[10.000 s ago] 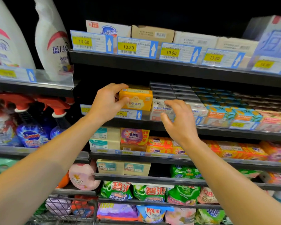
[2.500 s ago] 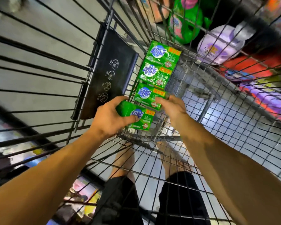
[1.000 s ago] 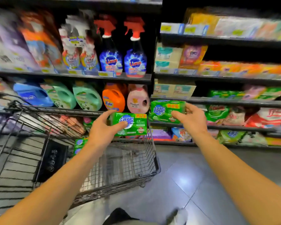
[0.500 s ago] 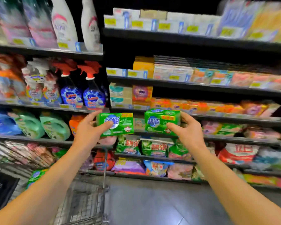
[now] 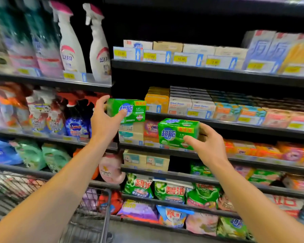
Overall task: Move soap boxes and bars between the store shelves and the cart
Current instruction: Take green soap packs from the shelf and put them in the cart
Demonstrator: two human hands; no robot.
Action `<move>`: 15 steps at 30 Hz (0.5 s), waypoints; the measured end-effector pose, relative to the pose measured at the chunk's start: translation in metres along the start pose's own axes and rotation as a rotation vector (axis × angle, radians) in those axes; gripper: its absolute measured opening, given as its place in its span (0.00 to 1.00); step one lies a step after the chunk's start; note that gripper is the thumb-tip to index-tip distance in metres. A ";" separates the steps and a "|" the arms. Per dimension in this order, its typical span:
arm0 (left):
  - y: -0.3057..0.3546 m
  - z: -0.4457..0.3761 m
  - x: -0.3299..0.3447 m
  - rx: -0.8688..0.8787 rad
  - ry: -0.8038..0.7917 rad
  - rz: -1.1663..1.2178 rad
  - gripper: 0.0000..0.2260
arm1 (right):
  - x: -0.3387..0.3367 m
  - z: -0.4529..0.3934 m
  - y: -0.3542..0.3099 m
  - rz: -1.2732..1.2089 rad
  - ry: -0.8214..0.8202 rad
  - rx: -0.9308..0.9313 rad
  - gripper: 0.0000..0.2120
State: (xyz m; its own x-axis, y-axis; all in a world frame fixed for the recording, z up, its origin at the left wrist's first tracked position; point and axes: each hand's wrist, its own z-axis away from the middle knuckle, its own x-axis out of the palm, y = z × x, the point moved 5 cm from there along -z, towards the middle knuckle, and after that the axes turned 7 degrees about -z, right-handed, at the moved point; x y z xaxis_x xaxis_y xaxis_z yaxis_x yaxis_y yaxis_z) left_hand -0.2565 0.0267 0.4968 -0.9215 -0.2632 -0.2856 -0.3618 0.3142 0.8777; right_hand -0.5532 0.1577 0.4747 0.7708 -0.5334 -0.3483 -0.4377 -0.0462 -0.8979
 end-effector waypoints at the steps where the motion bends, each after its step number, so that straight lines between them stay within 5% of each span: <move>1: 0.005 -0.011 0.005 0.050 0.021 -0.023 0.29 | 0.002 -0.008 0.001 0.020 0.000 0.002 0.35; 7: 0.011 -0.060 0.029 0.276 0.034 -0.147 0.32 | 0.019 -0.047 0.006 0.019 -0.002 -0.011 0.35; 15: -0.029 -0.078 0.044 0.209 0.093 -0.021 0.25 | 0.033 -0.067 0.019 -0.001 -0.039 -0.004 0.34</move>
State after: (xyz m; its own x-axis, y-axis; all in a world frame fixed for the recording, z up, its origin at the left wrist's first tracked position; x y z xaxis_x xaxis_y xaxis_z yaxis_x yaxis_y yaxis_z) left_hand -0.2750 -0.0648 0.4886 -0.9002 -0.3513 -0.2575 -0.4107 0.4879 0.7703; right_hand -0.5666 0.0825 0.4641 0.7888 -0.5002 -0.3572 -0.4385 -0.0506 -0.8973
